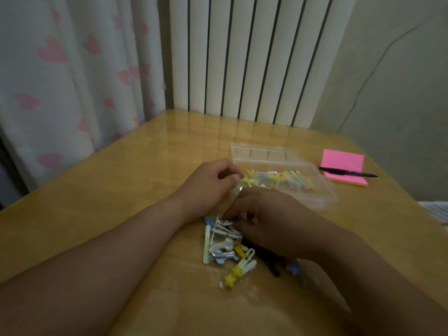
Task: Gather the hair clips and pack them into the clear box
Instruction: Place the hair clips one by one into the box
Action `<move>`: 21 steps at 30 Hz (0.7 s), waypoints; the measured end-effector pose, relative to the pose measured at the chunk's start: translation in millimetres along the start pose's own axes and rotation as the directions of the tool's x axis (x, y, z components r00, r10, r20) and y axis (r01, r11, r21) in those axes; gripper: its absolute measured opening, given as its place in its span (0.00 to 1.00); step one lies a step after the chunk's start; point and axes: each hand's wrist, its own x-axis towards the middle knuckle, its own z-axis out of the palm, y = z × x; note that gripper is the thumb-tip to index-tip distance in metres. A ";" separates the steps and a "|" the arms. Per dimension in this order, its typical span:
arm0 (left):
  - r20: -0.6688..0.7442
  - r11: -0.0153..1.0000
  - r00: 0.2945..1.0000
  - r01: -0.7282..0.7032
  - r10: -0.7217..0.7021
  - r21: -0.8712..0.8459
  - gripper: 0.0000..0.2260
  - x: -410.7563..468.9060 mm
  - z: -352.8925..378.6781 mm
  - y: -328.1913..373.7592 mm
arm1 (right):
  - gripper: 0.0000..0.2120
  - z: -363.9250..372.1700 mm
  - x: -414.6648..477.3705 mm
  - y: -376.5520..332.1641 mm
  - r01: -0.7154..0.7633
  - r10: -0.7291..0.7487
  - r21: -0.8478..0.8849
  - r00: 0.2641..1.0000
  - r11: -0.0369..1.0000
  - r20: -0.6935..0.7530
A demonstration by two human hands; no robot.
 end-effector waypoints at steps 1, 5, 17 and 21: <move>-0.003 1.000 1.000 0.000 0.000 -0.003 0.06 -0.3 -0.1 0.2 | 0.12 0.0 0.1 -0.1 0.001 -0.001 -0.010 1.000 1.000 -0.003; -0.004 1.000 1.000 0.003 -0.003 0.000 0.05 -1.3 -1.0 -0.1 | 0.08 2.7 1.5 0.5 -0.002 0.000 -0.067 1.000 0.998 -0.026; 0.032 0.996 0.999 0.026 -0.023 -0.080 0.05 0.6 -3.5 -1.3 | 0.10 -21.4 -0.7 9.4 -0.111 0.201 0.321 0.944 0.940 -0.262; 0.021 0.999 0.999 0.026 -0.026 -0.025 0.05 0.7 -1.6 -0.8 | 0.06 -26.2 -1.5 41.9 -0.288 0.520 0.492 0.733 0.822 -0.440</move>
